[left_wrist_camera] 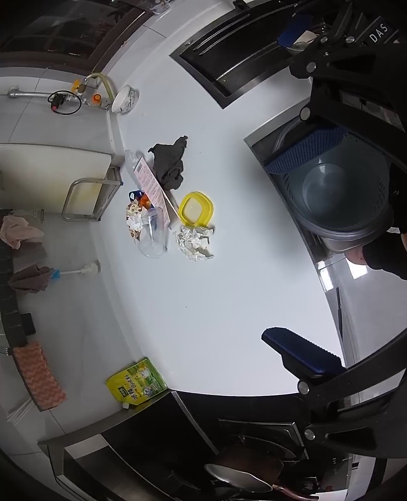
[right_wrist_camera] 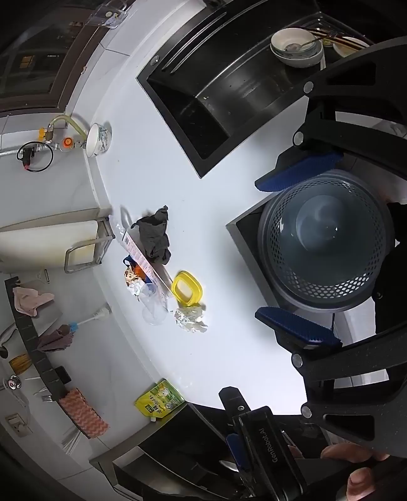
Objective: Collect trash
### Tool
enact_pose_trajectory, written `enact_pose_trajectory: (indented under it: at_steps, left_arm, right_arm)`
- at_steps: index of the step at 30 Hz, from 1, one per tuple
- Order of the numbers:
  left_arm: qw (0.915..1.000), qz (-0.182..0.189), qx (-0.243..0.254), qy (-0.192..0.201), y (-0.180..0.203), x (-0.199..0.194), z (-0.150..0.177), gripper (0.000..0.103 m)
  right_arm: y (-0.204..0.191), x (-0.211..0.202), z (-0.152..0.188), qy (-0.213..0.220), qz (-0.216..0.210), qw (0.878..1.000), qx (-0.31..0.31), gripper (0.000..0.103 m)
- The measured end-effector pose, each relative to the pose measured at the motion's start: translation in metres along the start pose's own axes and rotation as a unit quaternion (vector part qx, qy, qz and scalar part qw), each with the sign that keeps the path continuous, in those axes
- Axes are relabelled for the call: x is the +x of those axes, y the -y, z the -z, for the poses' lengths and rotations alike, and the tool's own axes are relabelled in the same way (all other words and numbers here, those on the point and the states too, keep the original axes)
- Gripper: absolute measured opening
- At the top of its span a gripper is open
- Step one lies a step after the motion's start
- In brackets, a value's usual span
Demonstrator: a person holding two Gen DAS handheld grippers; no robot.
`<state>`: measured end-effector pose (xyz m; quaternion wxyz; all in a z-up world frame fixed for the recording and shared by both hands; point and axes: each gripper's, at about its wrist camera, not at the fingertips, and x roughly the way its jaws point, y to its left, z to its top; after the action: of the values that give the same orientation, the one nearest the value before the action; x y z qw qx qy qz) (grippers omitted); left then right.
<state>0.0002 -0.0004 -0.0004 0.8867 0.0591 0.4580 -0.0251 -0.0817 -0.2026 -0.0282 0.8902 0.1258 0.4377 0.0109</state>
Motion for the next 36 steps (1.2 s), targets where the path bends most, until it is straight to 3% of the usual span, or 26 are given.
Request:
enact_pose_trajectory:
  at_steps: [36]
  left_arm:
    - [0.9999, -0.011, 0.003, 0.008, -0.0042, -0.0050, -0.0032, 0.097]
  right_arm:
    - [-0.0007, 0.0032, -0.0060, 0.006, -0.004, 1.000, -0.002, 0.073]
